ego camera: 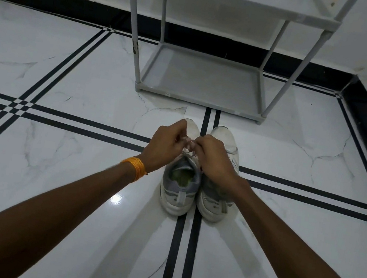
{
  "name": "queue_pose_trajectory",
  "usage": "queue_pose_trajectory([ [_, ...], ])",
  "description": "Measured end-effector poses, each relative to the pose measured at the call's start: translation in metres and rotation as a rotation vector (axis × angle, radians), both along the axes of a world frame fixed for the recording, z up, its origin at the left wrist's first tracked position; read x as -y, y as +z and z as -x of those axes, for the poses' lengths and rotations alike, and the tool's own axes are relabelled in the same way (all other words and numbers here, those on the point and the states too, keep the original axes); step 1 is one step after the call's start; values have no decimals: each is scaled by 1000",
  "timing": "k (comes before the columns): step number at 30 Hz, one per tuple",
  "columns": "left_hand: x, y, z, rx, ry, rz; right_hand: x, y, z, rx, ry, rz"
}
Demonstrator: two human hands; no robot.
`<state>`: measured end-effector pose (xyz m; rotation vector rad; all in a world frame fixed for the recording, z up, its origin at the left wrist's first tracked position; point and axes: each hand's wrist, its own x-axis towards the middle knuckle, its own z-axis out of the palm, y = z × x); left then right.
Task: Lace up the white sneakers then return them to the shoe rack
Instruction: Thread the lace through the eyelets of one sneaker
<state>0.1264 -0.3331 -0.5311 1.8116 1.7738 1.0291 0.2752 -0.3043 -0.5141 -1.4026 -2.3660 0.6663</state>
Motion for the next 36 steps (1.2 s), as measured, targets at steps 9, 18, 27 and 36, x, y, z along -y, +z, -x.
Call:
queue_pose_trajectory([
  [9, -7, 6, 3, 545, 139, 346, 10, 8, -2, -89, -36, -226],
  [18, -6, 8, 2, 524, 150, 328, 3, 26, 12, 166, 31, -142],
  [27, 12, -24, 44, 235, 237, 304, -1, 5, -43, 471, 75, -124],
  [36, 20, -18, 49, 583, 187, 255, -1, 3, -39, 111, -176, 78],
])
